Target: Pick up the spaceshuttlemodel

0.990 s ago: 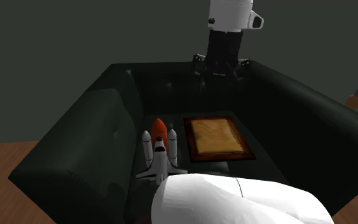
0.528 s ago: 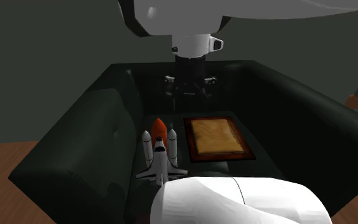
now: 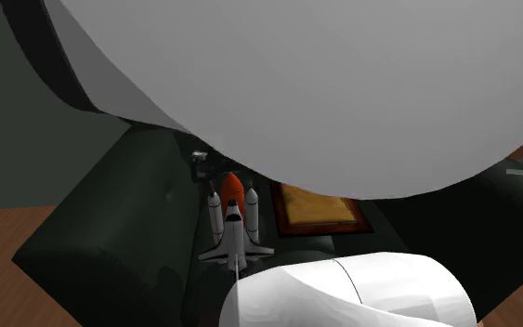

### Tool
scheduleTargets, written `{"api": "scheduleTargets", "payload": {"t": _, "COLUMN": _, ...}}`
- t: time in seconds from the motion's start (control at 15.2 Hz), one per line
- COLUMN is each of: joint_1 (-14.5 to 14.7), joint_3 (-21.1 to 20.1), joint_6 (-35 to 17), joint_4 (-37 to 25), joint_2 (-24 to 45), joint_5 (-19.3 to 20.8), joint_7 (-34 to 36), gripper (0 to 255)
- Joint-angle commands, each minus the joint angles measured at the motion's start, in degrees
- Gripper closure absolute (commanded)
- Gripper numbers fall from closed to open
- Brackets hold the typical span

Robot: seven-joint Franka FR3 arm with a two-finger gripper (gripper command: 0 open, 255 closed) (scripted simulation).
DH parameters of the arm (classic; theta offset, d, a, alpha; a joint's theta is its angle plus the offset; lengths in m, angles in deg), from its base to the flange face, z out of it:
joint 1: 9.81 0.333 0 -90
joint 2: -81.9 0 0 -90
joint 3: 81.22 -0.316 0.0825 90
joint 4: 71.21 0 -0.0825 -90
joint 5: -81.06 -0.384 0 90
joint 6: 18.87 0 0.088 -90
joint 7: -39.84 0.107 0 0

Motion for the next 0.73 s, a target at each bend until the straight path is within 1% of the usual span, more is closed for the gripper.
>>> {"api": "scheduleTargets", "payload": {"t": 0.0, "joint_1": 1.16, "joint_3": -1.63, "joint_6": -2.45, "joint_4": 1.54, "joint_2": 0.64, "joint_5": -0.88, "joint_7": 0.28, "gripper": 0}}
{"api": "scheduleTargets", "payload": {"t": 0.4, "joint_1": 1.64, "joint_3": -3.11, "joint_6": -7.88, "joint_4": 5.27, "joint_2": 2.41, "joint_5": -2.17, "joint_7": 0.51, "gripper": 0}}
{"api": "scheduleTargets", "payload": {"t": 0.59, "joint_1": 1.68, "joint_3": -3.26, "joint_6": -8.43, "joint_4": 5.6, "joint_2": 2.63, "joint_5": -2.3, "joint_7": 0.53, "gripper": 0}}
{"api": "scheduleTargets", "payload": {"t": 0.66, "joint_1": 1.68, "joint_3": -3.28, "joint_6": -8.49, "joint_4": 5.63, "joint_2": 2.67, "joint_5": -2.32, "joint_7": 0.53, "gripper": 255}}
